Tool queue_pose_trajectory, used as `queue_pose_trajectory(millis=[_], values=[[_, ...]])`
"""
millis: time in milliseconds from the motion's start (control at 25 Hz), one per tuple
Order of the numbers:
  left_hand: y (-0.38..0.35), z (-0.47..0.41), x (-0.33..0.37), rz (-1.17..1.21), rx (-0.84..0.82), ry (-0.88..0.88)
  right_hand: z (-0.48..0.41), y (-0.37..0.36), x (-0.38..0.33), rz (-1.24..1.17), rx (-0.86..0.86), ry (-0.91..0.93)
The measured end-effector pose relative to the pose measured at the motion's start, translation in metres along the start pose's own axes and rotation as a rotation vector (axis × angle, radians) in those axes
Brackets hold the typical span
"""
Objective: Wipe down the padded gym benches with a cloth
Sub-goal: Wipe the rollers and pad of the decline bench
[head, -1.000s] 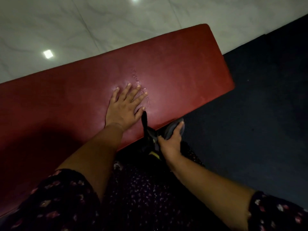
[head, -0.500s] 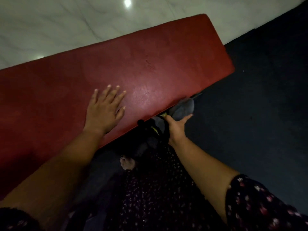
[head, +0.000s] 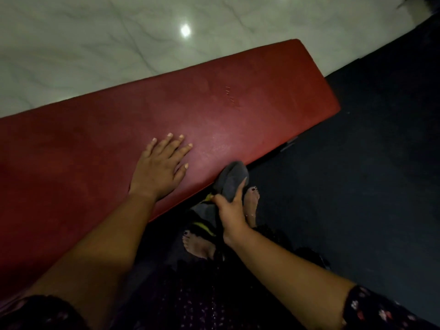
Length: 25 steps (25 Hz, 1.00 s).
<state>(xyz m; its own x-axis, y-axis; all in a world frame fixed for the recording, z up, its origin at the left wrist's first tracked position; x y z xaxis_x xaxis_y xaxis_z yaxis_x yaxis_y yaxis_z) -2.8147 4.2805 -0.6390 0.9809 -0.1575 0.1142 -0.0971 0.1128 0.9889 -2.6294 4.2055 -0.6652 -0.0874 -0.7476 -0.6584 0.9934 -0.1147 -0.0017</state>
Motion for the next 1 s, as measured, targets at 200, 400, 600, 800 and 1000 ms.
queue_pose_trajectory(millis=[200, 400, 600, 800, 1000], values=[[-0.003, 0.000, -0.001, 0.000, -0.009, -0.007, -0.060, 0.056, -0.006, 0.150, 0.147, 0.056], [0.000, 0.002, -0.001, 0.006, 0.024, 0.013, -0.037, 0.031, -0.003, 0.154, 0.144, 0.034], [0.005, 0.006, -0.002, 0.020, 0.047, 0.031, -0.001, 0.002, 0.000, 0.285, 0.017, 0.118], [0.003, 0.010, -0.003, 0.040, 0.032, 0.060, -0.035, 0.041, -0.017, 0.287, 0.202, 0.103], [0.003, 0.028, -0.011, 0.023, 0.035, 0.088, 0.026, -0.028, 0.025, 0.358, -0.102, 0.118]])
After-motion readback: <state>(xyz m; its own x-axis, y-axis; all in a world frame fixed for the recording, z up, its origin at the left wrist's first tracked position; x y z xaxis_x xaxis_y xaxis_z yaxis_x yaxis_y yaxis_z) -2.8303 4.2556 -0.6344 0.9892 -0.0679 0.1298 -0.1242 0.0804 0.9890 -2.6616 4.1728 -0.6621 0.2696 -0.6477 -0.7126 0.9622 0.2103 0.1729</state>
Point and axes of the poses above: each hand's wrist, its own z-axis away from the middle knuckle, its own y-axis out of the back of the hand, x = y × z, the point moved 8 cm from there along -z, towards the middle knuckle, and after that the axes turned 3 degrees about -z, right-handed, at the moved point
